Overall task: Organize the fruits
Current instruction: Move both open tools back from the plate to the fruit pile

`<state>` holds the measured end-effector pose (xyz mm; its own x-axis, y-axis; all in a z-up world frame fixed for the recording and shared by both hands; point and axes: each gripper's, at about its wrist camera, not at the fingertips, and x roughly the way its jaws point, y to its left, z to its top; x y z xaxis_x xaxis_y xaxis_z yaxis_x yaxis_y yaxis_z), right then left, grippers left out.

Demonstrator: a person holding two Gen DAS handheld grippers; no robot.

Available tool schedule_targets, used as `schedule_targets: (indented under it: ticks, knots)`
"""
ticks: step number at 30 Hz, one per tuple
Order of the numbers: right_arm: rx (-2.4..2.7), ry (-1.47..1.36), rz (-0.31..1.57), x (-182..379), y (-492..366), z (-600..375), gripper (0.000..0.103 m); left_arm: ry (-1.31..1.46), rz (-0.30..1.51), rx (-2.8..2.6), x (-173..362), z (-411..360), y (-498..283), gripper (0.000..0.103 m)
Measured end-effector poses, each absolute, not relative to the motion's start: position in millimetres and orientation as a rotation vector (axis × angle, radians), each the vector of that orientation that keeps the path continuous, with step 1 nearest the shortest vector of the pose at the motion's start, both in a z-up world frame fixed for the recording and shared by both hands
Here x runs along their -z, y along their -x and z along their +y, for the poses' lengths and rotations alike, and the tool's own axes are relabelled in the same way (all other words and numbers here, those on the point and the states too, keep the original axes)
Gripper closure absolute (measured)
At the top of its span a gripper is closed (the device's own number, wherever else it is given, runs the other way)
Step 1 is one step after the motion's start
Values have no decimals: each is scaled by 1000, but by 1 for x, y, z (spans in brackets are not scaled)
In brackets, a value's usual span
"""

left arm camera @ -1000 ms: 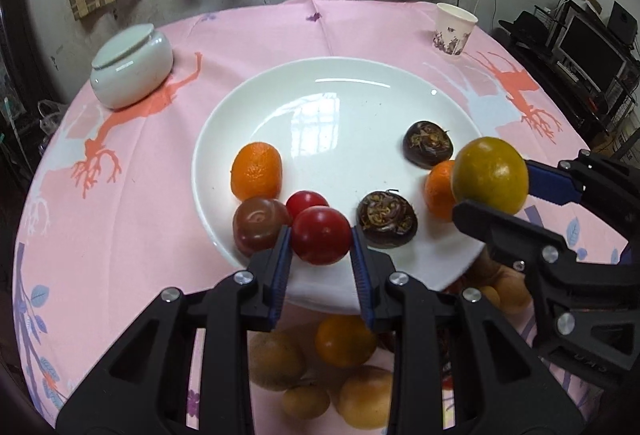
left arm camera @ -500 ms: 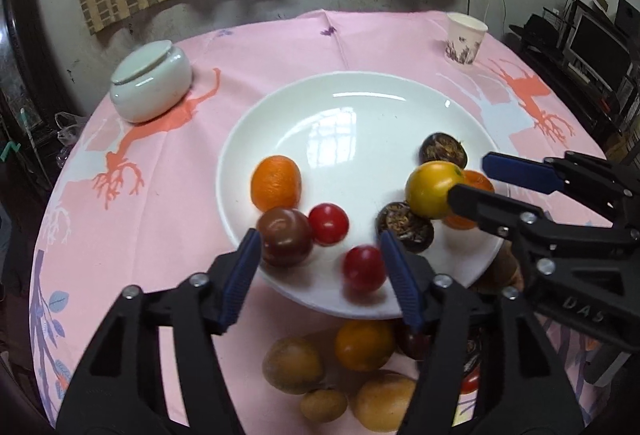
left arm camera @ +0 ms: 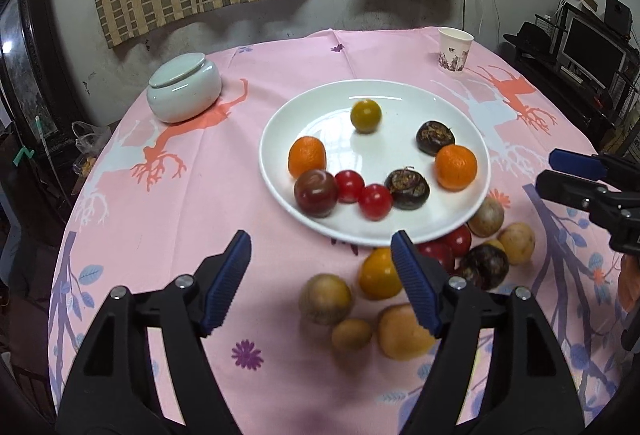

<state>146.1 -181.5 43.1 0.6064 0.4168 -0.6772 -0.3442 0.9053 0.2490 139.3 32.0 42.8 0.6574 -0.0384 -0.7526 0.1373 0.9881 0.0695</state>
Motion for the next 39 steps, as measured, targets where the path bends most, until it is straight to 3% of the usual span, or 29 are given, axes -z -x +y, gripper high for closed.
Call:
schedule_targets:
  ticks: [8, 21, 32, 39]
  knots:
    - [-433, -137, 819, -32, -108, -193, 39, -119, 854, 105, -37, 31, -112, 23]
    - [-488, -209, 875, -4, -99, -190, 39, -151, 916, 83, 0, 45, -96, 23]
    - [-538, -237, 914, 6, -101, -189, 39, -167, 975, 151, 20, 47, -100, 43]
    - [-544, -236, 921, 9, -103, -190, 39, -198, 987, 176, 27, 32, -109, 48]
